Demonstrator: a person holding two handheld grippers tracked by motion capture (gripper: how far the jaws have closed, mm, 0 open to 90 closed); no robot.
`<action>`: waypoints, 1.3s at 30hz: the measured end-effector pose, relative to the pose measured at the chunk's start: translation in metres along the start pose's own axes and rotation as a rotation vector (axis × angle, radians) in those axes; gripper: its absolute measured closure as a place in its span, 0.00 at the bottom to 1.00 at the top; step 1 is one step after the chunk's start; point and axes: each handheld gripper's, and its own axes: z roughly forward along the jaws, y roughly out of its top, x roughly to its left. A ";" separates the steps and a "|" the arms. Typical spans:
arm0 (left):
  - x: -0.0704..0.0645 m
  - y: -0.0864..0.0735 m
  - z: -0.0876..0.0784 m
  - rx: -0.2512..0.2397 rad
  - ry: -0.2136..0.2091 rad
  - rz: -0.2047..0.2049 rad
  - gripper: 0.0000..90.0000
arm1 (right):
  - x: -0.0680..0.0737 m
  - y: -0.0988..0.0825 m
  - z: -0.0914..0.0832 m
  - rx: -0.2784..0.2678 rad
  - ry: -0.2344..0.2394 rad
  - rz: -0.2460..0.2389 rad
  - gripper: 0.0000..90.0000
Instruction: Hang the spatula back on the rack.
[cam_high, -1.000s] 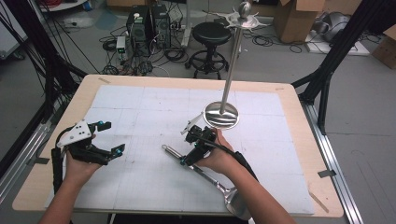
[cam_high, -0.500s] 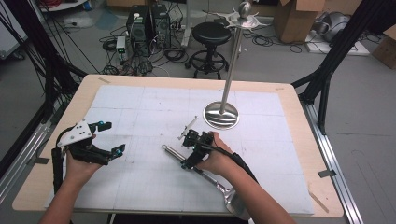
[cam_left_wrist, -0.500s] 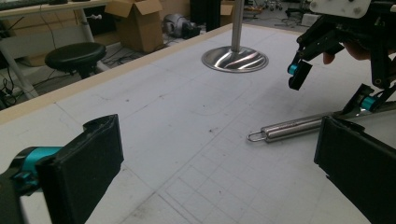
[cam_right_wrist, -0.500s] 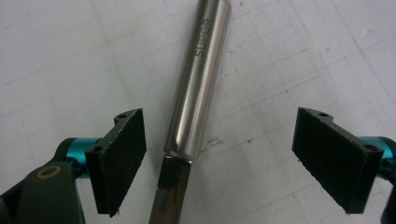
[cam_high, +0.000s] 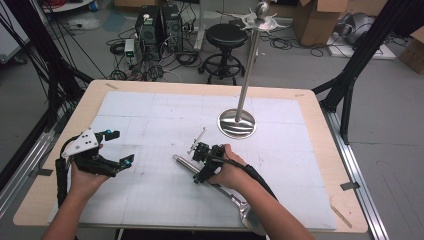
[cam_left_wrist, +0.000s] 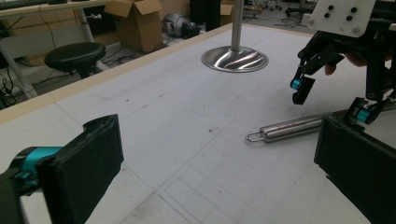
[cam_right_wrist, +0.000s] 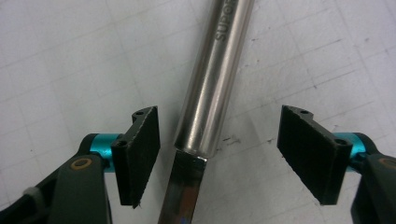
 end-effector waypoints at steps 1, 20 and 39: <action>0.000 0.000 0.000 0.000 0.000 0.000 0.02 | 0.000 0.000 0.001 0.004 0.001 0.000 0.37; -0.001 0.000 0.001 0.008 -0.005 0.002 0.02 | 0.007 0.000 0.004 0.035 -0.020 -0.039 0.57; 0.000 0.000 0.001 0.006 -0.004 0.002 0.02 | 0.011 0.001 0.003 0.036 0.025 -0.045 0.72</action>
